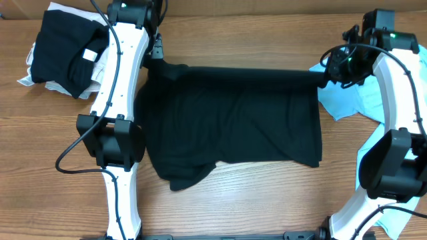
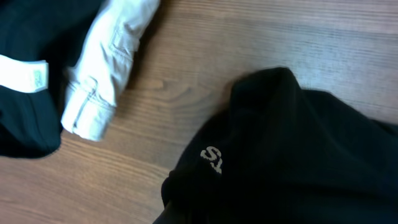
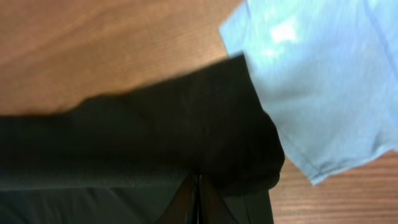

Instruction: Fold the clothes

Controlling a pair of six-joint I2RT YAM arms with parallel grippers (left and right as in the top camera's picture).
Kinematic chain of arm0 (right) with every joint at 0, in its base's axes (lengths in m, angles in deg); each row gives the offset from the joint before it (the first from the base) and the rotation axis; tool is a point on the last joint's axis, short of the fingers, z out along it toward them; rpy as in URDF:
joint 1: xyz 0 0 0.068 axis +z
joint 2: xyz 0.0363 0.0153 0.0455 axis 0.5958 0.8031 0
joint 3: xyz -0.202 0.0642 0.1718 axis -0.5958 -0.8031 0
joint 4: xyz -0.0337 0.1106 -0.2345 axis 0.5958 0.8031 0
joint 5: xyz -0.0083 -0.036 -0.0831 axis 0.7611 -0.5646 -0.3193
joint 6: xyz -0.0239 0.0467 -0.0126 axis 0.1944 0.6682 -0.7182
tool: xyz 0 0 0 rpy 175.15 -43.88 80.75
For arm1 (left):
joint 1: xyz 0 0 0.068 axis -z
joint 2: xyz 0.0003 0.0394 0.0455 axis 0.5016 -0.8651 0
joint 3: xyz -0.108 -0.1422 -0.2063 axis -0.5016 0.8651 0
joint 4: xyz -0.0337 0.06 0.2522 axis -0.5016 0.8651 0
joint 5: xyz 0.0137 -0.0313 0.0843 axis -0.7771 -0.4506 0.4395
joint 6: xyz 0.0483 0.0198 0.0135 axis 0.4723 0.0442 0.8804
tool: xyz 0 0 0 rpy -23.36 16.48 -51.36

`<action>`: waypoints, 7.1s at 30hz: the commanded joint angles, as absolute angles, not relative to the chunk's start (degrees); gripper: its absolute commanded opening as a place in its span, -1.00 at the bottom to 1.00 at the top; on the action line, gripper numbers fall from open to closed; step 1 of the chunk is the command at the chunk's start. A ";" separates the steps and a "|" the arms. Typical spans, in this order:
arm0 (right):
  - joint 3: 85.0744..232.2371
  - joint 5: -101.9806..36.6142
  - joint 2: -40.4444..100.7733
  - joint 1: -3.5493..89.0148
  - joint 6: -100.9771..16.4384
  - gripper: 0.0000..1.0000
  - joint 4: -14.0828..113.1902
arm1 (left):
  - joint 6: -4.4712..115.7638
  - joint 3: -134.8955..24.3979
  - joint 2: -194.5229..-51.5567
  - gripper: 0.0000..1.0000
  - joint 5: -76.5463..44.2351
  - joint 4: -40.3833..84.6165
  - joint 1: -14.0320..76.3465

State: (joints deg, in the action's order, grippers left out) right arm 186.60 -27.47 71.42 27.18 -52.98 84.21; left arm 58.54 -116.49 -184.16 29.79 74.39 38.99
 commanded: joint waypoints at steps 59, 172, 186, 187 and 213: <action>193.97 -22.73 36.05 26.74 -52.74 0.47 110.33 | 57.60 -115.01 -142.85 1.00 11.41 84.73 39.21; 150.12 -22.64 23.75 26.74 -47.10 0.76 95.38 | 45.84 -15.60 -131.20 -0.92 -15.02 34.52 54.05; 130.89 -26.62 25.06 26.74 -33.77 0.58 79.77 | 57.45 -34.73 -131.20 -0.92 -1.80 52.38 52.89; 129.79 -27.32 25.61 26.74 -32.65 0.58 78.72 | 57.47 -34.73 -131.23 -0.92 -1.36 52.36 52.89; 122.49 -31.12 44.91 26.74 -24.57 -0.07 61.91 | 57.38 -35.47 -131.20 -0.92 1.57 50.37 52.15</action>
